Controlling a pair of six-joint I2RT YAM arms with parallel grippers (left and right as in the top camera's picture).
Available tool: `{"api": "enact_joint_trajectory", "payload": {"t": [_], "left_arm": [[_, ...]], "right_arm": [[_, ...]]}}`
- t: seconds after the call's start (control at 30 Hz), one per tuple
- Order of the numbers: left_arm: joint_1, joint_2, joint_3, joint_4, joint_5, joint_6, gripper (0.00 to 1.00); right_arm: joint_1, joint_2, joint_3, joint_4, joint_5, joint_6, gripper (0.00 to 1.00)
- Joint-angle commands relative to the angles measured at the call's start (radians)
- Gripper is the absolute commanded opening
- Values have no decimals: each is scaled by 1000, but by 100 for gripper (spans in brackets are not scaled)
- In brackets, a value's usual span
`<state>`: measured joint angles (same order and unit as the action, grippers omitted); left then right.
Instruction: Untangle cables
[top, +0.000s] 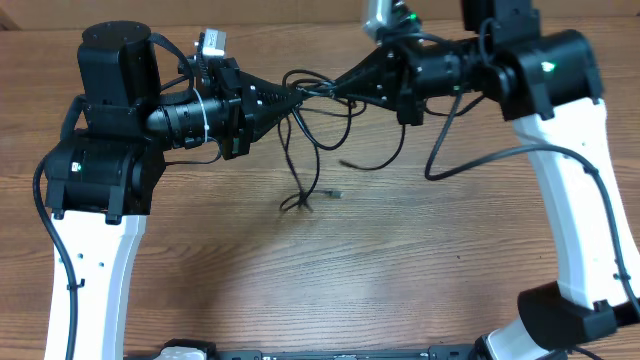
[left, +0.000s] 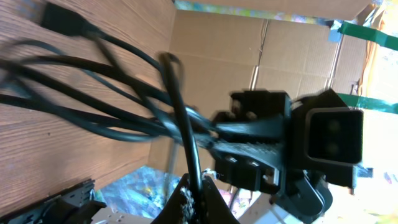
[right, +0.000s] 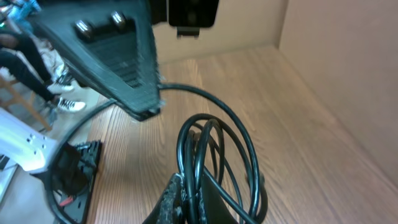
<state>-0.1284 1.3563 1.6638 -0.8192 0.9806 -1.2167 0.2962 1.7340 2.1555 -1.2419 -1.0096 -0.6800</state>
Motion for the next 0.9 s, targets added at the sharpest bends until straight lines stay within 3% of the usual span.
{"api": "enact_joint_trajectory", "payload": {"t": [0.0, 0.33, 0.53, 0.6, 0.77, 0.8, 0.83, 0.87], "left_arm": [[5, 3, 23, 0, -13, 43, 4], [5, 3, 23, 0, -19, 111, 4], [5, 3, 23, -51, -110, 202, 15], [5, 3, 23, -72, -124, 240, 4], [5, 3, 23, -78, -123, 256, 4], [5, 3, 23, -78, -122, 256, 4], [5, 3, 23, -78, -120, 256, 4], [5, 3, 23, -78, -116, 256, 4]], "right_arm": [[-27, -94, 6, 14, -34, 53, 4], [-144, -188, 6, 167, 6, 278, 4], [-150, -230, 6, 290, 6, 411, 4], [-150, -237, 6, 297, 6, 416, 4], [-150, -236, 5, 214, 6, 414, 5], [-150, -235, 5, 183, 7, 414, 20], [-150, -235, 5, 155, 15, 414, 52], [-150, -235, 5, 127, 26, 409, 72]]}}
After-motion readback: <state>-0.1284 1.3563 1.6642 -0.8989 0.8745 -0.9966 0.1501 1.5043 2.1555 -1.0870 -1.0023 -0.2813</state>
